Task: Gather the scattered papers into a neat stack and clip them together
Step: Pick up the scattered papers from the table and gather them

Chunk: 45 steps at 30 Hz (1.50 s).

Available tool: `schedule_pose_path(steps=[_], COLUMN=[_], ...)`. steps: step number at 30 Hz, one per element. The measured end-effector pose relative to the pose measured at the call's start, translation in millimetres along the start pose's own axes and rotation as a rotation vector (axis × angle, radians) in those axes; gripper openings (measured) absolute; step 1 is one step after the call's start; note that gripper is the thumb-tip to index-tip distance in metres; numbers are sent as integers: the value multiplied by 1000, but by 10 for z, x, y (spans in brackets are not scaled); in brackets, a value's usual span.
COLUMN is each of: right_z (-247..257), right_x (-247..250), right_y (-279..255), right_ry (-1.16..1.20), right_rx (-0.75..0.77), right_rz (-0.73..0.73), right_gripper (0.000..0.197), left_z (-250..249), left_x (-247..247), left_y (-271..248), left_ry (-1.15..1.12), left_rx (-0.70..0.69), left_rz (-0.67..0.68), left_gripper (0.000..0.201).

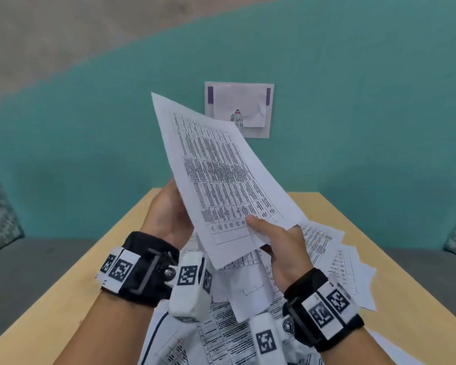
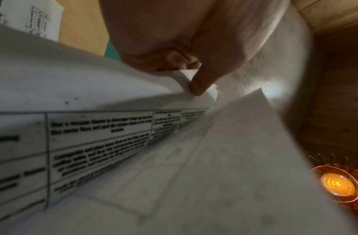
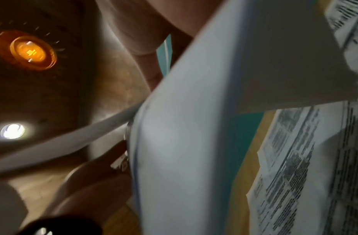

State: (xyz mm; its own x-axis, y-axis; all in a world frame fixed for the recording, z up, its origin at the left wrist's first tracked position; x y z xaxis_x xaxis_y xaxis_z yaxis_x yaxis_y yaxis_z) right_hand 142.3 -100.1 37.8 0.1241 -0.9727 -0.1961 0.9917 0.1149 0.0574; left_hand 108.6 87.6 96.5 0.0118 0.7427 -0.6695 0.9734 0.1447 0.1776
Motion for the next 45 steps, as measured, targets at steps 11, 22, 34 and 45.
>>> schedule_pose_path(steps=[11,22,34,45], right_z=[-78,-13,60,-79], right_x=[-182,-199,17,-24], right_y=[-72,-120,-17,-11], right_ry=[-136,-63,-168,-38], right_rx=[102,131,130,36], right_rz=[17,29,-101,-47], right_gripper=[47,38,37,33], left_z=[103,155,-49,-231], left_x=[28,-134,7,220], left_y=[80,-23,-13,13], left_ry=[52,124,185,307], left_rx=[-25,-13,-113,-278], left_rz=[-35,-111,-185,-325], left_gripper=[38,36,52,58])
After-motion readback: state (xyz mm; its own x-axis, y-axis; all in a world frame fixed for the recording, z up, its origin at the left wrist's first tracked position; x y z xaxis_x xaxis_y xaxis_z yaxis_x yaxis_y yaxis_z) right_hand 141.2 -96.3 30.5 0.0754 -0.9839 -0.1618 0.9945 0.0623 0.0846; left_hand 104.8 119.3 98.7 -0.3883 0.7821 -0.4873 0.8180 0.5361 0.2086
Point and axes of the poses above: each hand's wrist, its own y-axis towards the middle knuckle, its own x-axis out of the back of the hand, z = x × y, the point moved 4 cm from there along y, towards the middle knuckle, and after that the axes turned 14 degrees about -y, right-handed, at the moved point
